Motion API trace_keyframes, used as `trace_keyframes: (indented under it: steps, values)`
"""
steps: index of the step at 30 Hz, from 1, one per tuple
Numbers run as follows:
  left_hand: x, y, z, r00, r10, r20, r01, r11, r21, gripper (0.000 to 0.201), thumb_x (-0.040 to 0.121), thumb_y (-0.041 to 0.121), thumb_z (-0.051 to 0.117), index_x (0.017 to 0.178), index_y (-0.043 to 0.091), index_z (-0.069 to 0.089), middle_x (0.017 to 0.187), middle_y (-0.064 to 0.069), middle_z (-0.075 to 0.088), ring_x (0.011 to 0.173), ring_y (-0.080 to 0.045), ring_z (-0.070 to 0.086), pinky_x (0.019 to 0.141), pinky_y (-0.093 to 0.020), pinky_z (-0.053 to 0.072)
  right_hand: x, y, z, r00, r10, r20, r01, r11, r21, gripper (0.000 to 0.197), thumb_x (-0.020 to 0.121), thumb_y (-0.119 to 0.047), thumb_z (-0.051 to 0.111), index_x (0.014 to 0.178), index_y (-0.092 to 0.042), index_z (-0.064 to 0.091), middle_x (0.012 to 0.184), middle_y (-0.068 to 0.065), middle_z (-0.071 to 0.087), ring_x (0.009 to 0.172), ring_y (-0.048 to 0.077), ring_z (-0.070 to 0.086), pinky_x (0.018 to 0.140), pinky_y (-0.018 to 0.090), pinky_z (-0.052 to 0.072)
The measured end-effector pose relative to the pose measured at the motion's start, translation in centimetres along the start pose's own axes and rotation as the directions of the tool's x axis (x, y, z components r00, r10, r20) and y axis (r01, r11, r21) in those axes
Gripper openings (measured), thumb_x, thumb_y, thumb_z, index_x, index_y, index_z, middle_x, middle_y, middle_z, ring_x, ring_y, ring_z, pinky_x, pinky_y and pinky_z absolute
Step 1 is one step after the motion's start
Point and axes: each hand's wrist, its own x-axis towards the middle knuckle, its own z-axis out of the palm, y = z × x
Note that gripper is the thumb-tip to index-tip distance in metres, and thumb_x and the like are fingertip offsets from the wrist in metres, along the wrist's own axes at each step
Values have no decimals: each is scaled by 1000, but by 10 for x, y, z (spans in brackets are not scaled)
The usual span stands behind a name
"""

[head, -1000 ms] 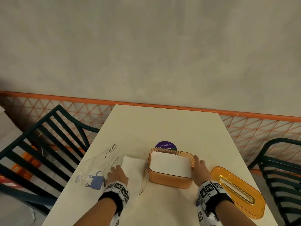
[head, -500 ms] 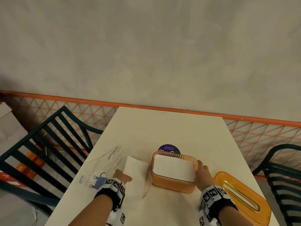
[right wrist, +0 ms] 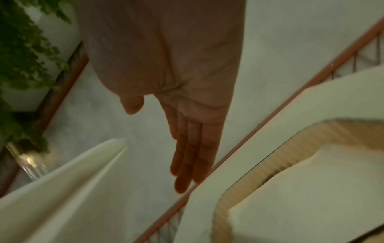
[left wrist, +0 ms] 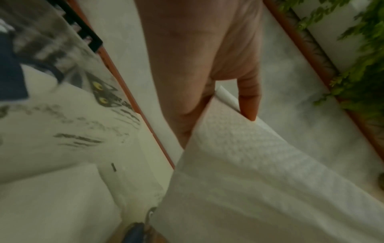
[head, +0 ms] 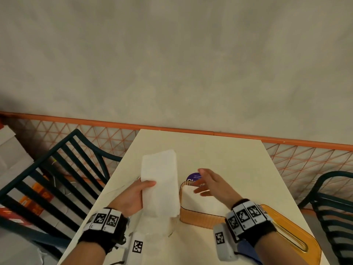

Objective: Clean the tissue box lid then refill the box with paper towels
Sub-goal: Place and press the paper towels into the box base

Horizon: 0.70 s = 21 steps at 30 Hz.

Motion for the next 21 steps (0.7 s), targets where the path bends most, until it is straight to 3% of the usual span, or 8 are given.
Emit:
trace_keyframes:
  steps: [4, 6, 9, 11, 13, 16, 18, 21]
  values:
    - [3, -6, 29, 995, -1, 100, -4, 999, 45, 43, 75, 12, 61, 118, 15, 58, 116, -10, 69, 104, -24, 67, 87, -40, 53, 0, -21, 19, 994, 34, 101, -62, 953, 298, 43, 92, -53, 42, 116, -19, 56, 99, 9, 69, 82, 24, 69, 70, 35, 57]
    - [6, -9, 35, 989, 13, 146, -21, 998, 53, 44, 78, 10, 58, 123, 14, 57, 122, -12, 66, 110, -25, 64, 92, -40, 51, 0, -26, 17, 996, 13, 84, -40, 945, 324, 38, 90, -42, 54, 119, -18, 55, 108, 10, 69, 88, 25, 69, 71, 36, 57]
    - [9, -12, 39, 989, 16, 148, -25, 998, 56, 50, 78, 11, 59, 127, 13, 53, 125, -12, 64, 115, -28, 60, 98, -45, 47, 0, -27, 8, 999, -10, 49, -10, 924, 383, 39, 87, -14, 63, 123, -13, 50, 110, 11, 67, 87, 25, 68, 68, 35, 57]
    - [12, -18, 39, 992, 3, 124, -12, 997, 72, 55, 77, 14, 62, 131, 13, 50, 127, -11, 63, 119, -29, 57, 103, -48, 44, -2, -28, 3, 999, -19, 48, 0, 928, 373, 39, 84, -6, 64, 122, -11, 52, 110, 11, 67, 92, 26, 68, 70, 36, 58]
    - [13, -26, 39, 997, -5, 71, 0, 997, 73, 57, 76, 23, 66, 130, 13, 50, 124, -8, 64, 116, -28, 58, 100, -47, 46, -4, -29, -1, 999, -42, 27, 29, 930, 365, 37, 84, -4, 63, 120, -9, 55, 111, 12, 67, 96, 28, 67, 73, 37, 58]
    - [16, -43, 40, 994, -97, -53, 91, 990, -105, 53, 76, 41, 69, 118, 12, 54, 110, -11, 63, 99, -28, 59, 87, -45, 47, -5, -31, -5, 997, -53, -48, 69, 882, 467, 33, 86, -4, 60, 119, -8, 55, 110, 13, 66, 95, 30, 66, 72, 41, 58]
    - [18, -53, 43, 981, -196, -5, 186, 939, -290, 51, 79, 47, 62, 115, 13, 55, 111, -18, 60, 100, -34, 59, 91, -48, 43, -5, -31, -4, 997, -44, -71, 76, 834, 546, 33, 87, -5, 59, 119, -8, 54, 110, 13, 64, 96, 32, 65, 74, 46, 59]
    - [23, -53, 54, 983, -177, 58, 185, 897, -402, 48, 87, 42, 55, 122, 9, 57, 116, -19, 62, 107, -36, 61, 88, -47, 48, -8, -24, -3, 996, -70, -50, 86, 797, 598, 36, 87, 0, 57, 122, -8, 51, 115, 14, 63, 103, 33, 63, 78, 47, 58]
